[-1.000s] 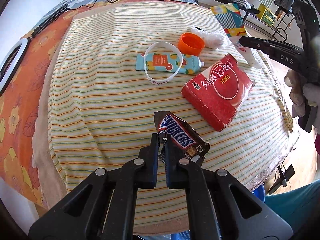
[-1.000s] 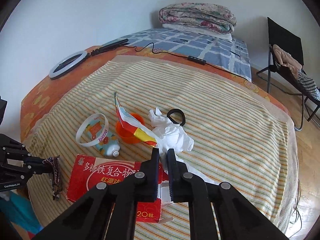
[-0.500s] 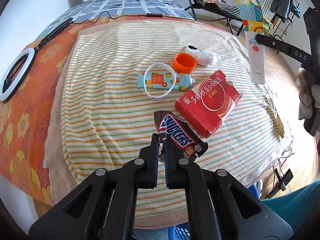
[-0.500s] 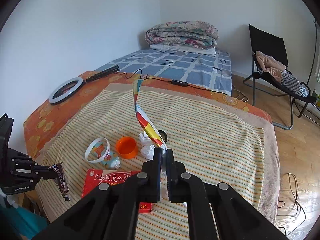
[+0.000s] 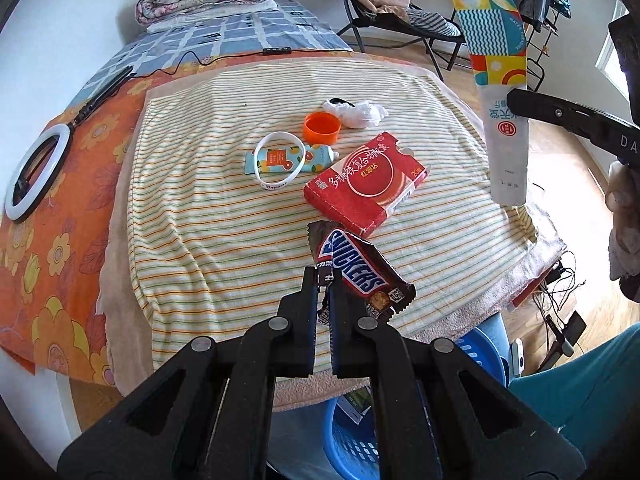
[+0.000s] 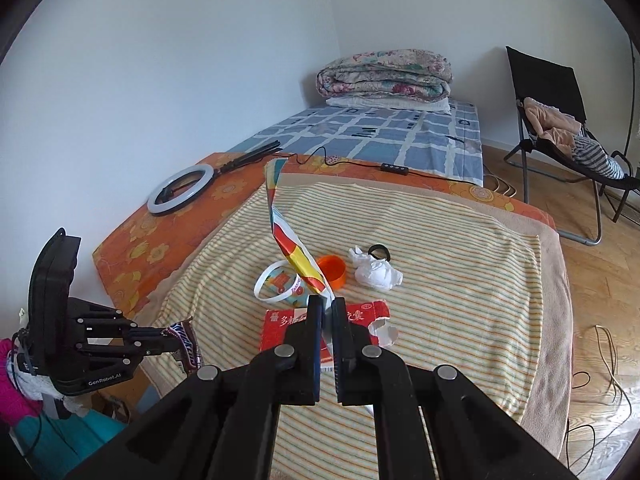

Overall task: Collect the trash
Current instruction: 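Carry the Snickers and colorful wrappers over the blue basket and release both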

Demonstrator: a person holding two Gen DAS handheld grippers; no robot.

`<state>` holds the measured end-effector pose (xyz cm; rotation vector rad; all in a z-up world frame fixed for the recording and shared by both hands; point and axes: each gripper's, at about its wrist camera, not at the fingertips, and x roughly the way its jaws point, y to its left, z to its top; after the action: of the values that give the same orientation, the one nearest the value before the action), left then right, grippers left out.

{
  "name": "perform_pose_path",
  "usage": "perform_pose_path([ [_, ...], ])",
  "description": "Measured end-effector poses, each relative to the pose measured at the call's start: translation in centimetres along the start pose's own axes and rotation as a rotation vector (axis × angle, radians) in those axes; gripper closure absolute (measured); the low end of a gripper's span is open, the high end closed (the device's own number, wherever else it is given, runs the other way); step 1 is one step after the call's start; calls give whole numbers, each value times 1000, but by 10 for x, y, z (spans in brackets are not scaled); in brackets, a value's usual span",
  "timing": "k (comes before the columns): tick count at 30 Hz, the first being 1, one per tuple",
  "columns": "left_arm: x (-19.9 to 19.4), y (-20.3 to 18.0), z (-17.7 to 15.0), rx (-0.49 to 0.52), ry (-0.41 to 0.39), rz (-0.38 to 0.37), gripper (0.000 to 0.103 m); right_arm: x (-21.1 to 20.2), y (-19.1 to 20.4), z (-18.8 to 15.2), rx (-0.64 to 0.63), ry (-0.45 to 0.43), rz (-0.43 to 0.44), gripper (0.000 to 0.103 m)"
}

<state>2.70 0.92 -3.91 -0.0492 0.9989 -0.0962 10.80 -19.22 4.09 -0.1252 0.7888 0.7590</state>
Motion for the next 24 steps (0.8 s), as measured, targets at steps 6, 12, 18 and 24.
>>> perform_pose_path([
  [6, -18, -13, -21, 29, -15, -6, 100, -23, 26, -34, 26, 21, 38, 101],
  [12, -25, -29, -43, 66, -8, -10, 100, -39, 44, -65, 65, 40, 70, 101],
  [18, -20, -43, -63, 93, 21, -26, 100, -47, 58, -91, 111, 54, 92, 101],
  [24, -10, -52, -85, 105, 71, -45, 100, -42, 67, -119, 149, 95, 99, 101],
])
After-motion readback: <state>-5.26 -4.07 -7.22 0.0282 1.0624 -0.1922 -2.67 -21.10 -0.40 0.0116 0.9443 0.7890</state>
